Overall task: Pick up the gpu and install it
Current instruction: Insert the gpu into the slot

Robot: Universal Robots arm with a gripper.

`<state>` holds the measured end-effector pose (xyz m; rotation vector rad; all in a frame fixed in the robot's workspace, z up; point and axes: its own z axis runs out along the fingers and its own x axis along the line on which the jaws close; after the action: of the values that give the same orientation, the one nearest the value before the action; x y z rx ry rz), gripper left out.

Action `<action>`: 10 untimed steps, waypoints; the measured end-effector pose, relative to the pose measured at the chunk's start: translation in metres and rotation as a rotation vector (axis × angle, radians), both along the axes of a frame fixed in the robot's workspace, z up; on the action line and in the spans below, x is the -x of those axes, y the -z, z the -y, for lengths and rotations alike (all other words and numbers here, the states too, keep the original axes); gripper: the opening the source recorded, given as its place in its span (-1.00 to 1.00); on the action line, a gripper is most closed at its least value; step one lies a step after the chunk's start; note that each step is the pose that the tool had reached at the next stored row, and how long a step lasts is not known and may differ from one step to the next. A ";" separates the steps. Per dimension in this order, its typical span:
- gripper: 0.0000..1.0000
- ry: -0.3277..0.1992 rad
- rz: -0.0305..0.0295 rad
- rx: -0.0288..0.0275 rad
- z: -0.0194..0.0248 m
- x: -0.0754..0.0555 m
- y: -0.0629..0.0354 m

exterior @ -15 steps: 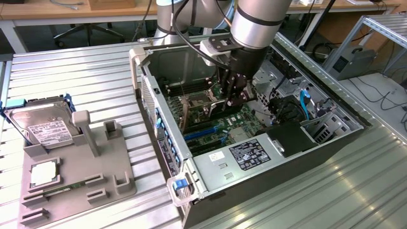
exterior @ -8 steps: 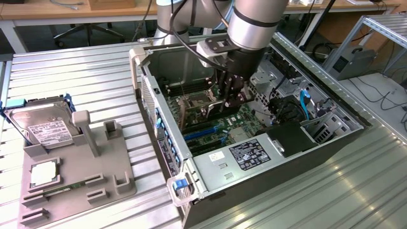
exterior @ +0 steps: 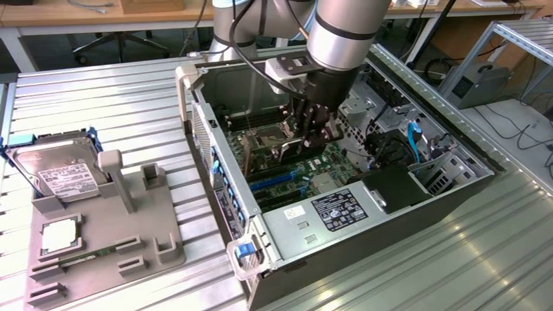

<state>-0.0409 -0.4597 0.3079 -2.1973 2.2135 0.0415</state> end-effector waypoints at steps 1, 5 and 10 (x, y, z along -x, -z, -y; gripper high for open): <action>-0.47 0.000 0.0001 -0.0002 0.0000 0.000 0.0007; -0.47 0.000 -0.0001 0.0002 0.0006 0.001 0.0043; -0.47 0.000 0.0000 0.0000 0.0035 0.003 0.0057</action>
<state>-0.0439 -0.4632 0.3022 -2.1972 2.2137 0.0415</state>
